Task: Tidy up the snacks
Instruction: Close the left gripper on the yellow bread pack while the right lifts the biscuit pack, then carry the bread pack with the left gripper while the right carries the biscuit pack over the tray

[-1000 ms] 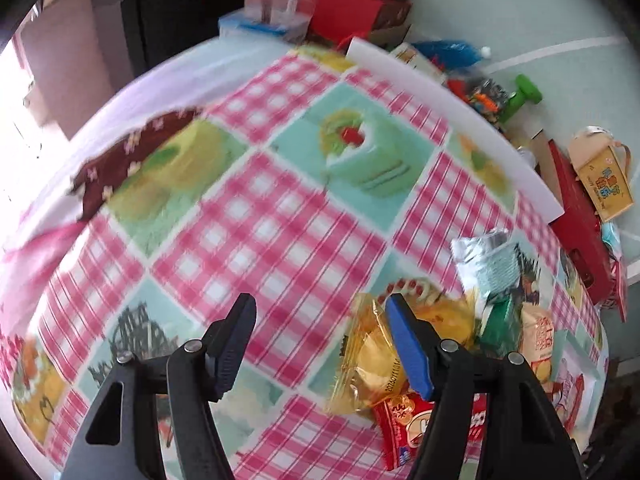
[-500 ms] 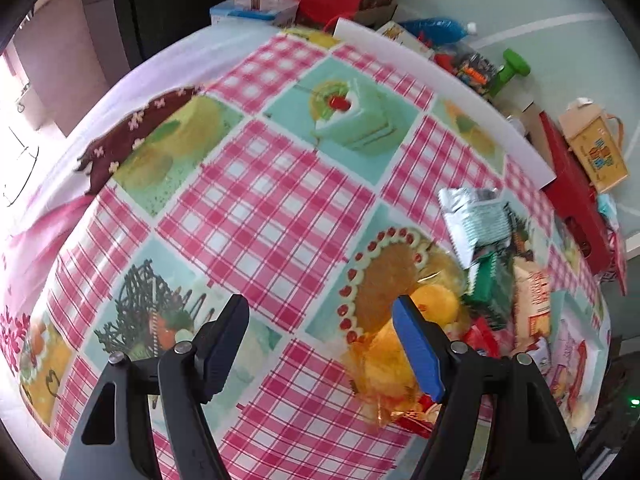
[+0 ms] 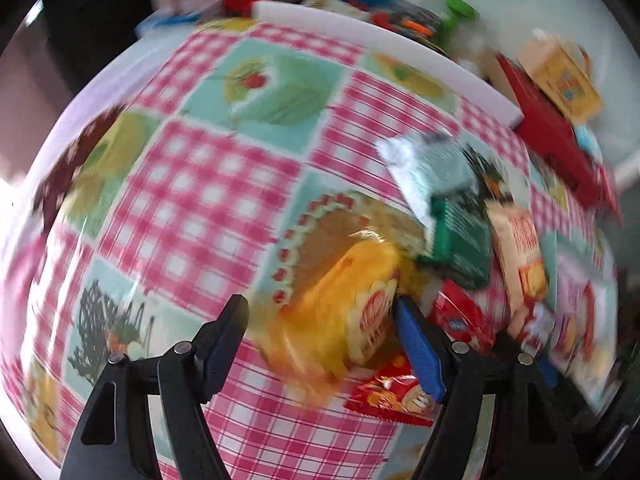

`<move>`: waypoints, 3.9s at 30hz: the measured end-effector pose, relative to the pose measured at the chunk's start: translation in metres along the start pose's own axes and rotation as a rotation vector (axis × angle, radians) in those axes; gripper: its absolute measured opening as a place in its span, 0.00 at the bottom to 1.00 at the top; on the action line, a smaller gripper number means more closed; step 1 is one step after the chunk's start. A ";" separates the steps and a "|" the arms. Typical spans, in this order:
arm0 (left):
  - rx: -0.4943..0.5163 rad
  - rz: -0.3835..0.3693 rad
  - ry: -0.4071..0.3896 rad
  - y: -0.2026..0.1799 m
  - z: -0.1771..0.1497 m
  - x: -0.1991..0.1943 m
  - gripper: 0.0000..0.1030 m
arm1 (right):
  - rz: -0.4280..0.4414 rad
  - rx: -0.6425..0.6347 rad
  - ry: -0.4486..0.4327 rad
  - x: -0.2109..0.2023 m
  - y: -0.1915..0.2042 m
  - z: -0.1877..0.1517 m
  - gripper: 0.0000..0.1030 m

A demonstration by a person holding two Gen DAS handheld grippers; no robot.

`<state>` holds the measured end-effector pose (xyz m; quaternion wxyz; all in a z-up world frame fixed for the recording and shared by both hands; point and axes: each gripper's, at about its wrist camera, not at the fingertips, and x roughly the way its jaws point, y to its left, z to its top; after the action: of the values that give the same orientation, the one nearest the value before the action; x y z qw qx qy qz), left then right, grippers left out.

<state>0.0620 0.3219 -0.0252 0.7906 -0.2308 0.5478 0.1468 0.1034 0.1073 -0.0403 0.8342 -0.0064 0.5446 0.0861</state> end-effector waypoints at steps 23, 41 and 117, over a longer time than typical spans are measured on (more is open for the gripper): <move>-0.009 -0.099 -0.061 0.013 0.002 -0.042 0.73 | -0.009 -0.028 0.002 -0.002 0.003 -0.004 0.41; 0.266 0.049 -0.175 -0.023 0.031 -0.014 0.75 | -0.005 -0.017 0.016 -0.001 0.000 -0.004 0.40; 0.712 -0.233 -0.174 -0.262 -0.115 -0.048 0.39 | -0.150 0.525 -0.180 -0.098 -0.236 -0.014 0.41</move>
<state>0.0805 0.0399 0.0393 0.8761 0.0110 0.4656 -0.1247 0.0878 -0.1403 0.0231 0.8564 0.1769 0.4702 -0.1195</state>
